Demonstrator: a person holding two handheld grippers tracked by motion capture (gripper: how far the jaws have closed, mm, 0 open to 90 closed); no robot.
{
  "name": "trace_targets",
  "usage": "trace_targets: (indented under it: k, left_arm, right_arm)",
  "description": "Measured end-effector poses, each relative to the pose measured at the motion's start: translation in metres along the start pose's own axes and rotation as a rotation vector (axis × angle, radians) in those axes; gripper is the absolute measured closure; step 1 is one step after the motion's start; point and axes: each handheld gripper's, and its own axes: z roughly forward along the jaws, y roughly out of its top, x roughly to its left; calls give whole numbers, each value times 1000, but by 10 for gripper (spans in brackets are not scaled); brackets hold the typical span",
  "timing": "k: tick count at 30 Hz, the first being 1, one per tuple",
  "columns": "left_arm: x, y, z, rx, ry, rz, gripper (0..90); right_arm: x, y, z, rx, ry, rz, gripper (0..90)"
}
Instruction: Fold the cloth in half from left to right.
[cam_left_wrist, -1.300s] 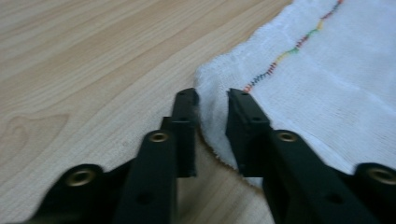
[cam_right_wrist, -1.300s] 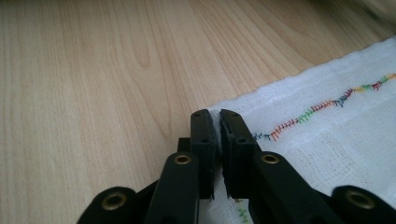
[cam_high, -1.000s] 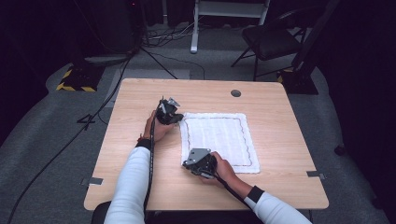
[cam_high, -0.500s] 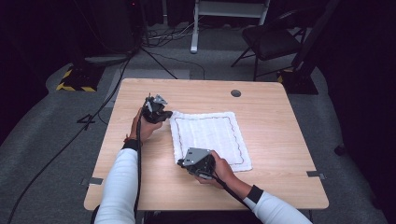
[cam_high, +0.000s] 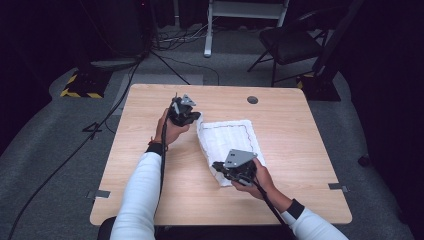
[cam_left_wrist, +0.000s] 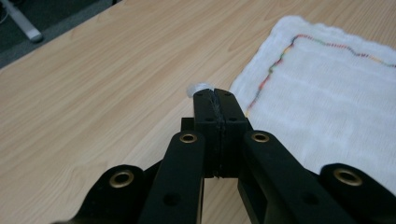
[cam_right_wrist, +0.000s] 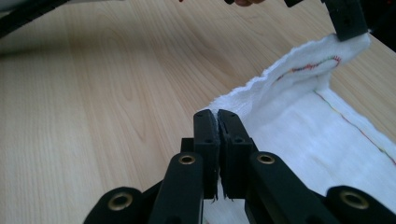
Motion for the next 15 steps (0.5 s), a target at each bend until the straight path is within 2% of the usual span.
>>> trace_targets:
  k: [1,2,3,4,5,7,8,9,10,11,15]
  left_arm:
    - [0,0,0,0,0,0,891]
    - [-7,10,10,3,-4,19,891]
    - [-7,10,10,3,-4,19,891]
    - [-10,14,15,3,-3,24,891]
    - [-13,19,20,10,-6,33,891]
    - [-20,29,33,5,-16,43,891]
    - [-20,29,33,5,-16,43,891]
    - [-28,36,42,-2,-19,46,891]
    - [-28,36,42,-2,-19,46,891]
    - [-35,43,51,-3,-25,58,891]
    - [-45,55,64,-7,-37,72,892]
  right_arm:
    - [-3,-3,-2,1,-7,5,869]
    - [-6,-8,-6,4,-14,17,869]
    - [-6,-8,-6,4,-14,17,869]
    - [-12,-17,-14,10,-27,35,870]
    - [-12,-17,-14,10,-27,35,870]
    - [-19,-27,-25,14,-45,52,870]
    - [-19,-27,-25,14,-45,52,870]
    - [-24,-35,-34,16,-63,65,870]
    - [-24,-35,-34,16,-63,65,870]
    - [-29,-42,-41,19,-76,80,870]
    - [-36,-50,-51,24,-94,99,870]
